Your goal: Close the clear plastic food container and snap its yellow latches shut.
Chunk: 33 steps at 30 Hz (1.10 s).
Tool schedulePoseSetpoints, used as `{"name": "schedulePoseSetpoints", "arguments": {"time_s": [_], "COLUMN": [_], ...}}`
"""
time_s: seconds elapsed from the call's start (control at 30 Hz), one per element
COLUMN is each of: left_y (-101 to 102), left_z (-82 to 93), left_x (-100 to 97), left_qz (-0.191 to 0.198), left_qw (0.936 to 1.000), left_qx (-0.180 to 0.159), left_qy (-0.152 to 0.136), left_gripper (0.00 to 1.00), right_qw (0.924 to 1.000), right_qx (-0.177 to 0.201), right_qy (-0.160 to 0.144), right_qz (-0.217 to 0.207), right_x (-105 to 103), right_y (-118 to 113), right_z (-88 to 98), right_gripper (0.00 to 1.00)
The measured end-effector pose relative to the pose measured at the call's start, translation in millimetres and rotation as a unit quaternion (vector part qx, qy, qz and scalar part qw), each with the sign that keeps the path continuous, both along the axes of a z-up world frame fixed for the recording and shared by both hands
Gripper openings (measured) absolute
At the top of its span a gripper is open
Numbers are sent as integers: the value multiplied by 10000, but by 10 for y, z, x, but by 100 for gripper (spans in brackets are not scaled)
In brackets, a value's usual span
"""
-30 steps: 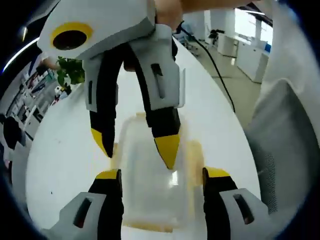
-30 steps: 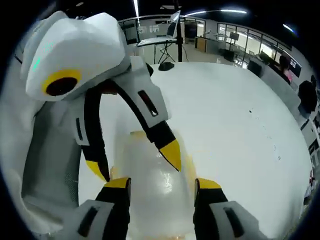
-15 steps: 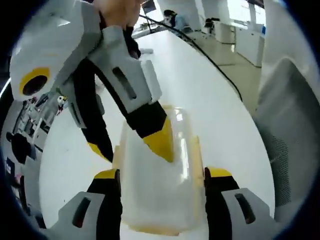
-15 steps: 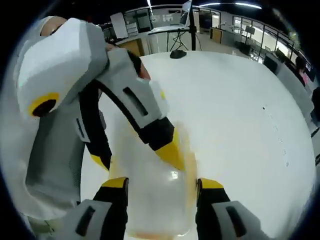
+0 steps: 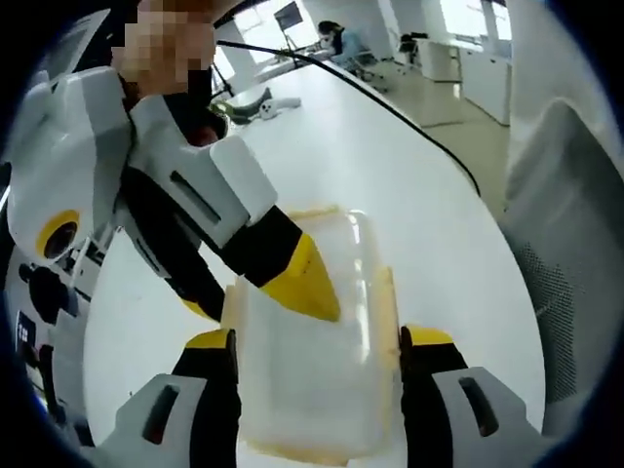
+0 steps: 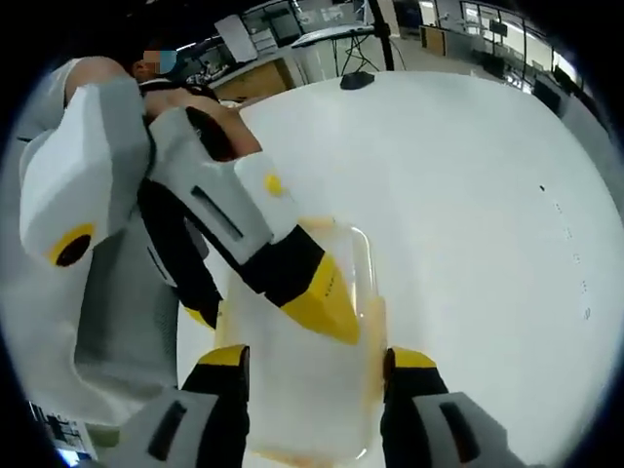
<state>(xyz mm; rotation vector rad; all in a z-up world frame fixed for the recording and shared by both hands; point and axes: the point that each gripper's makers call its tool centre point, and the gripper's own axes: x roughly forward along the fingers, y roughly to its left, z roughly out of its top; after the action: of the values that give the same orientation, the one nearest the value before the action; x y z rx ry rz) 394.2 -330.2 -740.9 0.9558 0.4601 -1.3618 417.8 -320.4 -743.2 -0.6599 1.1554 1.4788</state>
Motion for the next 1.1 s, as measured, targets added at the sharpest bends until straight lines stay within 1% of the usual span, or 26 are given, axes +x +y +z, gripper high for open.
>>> {"name": "schedulePoseSetpoints", "arguments": {"time_s": [0.13,0.17,0.2,0.23,0.33,0.37,0.4,0.47,0.5,0.53,0.57,0.6,0.63,0.67,0.7,0.73,0.77,0.8,0.83,0.9,0.97,1.03,1.1], "left_y": [5,5,9,-10,1,-4,-8,-14,-8,-11,-15,8,11,-2,7,7,1,-32,3,2,-4,1,1], "left_z": [1,-3,-4,-3,-13,-24,-31,-46,-51,-47,-55,-23,-56,-76,-59,-45,-33,-18,-11,-4,-12,-9,5], "left_x": [-2,-14,-19,-46,-34,-42,-33,-37,-38,-31,-27,74,54,27,34,21,-22,-55,-42,-85,-97,-117,-130], "left_qz": [36,3,-16,-143,-23,-12,15,86,67,144,137,160,199,198,219,218,156,-33,8,-108,-116,-125,-120], "left_qw": [10000,10000,10000,9999,9999,9998,9996,9993,9992,9990,9984,9947,9946,9947,9956,9962,9972,9980,9982,9985,9984,9984,9987], "left_qx": [-12,9,6,-28,0,38,70,124,125,56,135,259,285,259,171,85,-47,-189,-154,-147,-77,-64,-69], "left_qy": [-26,-56,-65,-79,-115,-170,-267,-334,-367,-411,-541,-983,-980,-975,-892,-844,-725,-603,-572,-512,-544,-541,-495], "left_gripper": [64,64,63,63,63,63,62,62,62,62,62,62,62,62,62,62,63,63,64,65,65,65,65], "right_qw": [9999,9999,9996,9994,9992,9992,9993,9996,9996,9995,9996,9994,9992,9995,9997,9997,9998,9998,9998,9999,9999,9999,9996], "right_qx": [-106,-155,-220,-272,-369,-389,-343,-274,-275,-282,-266,-295,-298,-278,-243,-227,-171,-171,-162,-53,-16,58,182], "right_qy": [64,67,159,161,138,122,112,120,111,116,110,135,196,151,68,94,105,98,106,106,96,-33,-227], "right_qz": [-18,5,32,124,67,28,-11,5,-24,-57,-74,-131,-167,-88,13,-45,12,-20,-38,13,-96,-107,-43], "right_x": [-26,-38,-78,-83,-66,-70,-70,-64,-68,-67,-74,-75,-88,-91,-92,-94,-111,-101,-98,-111,-107,-115,-106], "right_y": [11,7,8,-3,6,0,-13,-16,-11,-12,-15,-23,-21,-20,-23,-36,-35,-32,-33,-15,-13,-11,5], "right_z": [1,2,1,-14,-14,-14,-7,-10,-10,-10,-7,-11,-21,-20,-15,-8,-10,-11,-10,-7,0,19,45], "right_gripper": [51,51,49,49,49,49,49,49,49,50,49,49,49,49,50,50,50,50,51,51,52,52,51]}}
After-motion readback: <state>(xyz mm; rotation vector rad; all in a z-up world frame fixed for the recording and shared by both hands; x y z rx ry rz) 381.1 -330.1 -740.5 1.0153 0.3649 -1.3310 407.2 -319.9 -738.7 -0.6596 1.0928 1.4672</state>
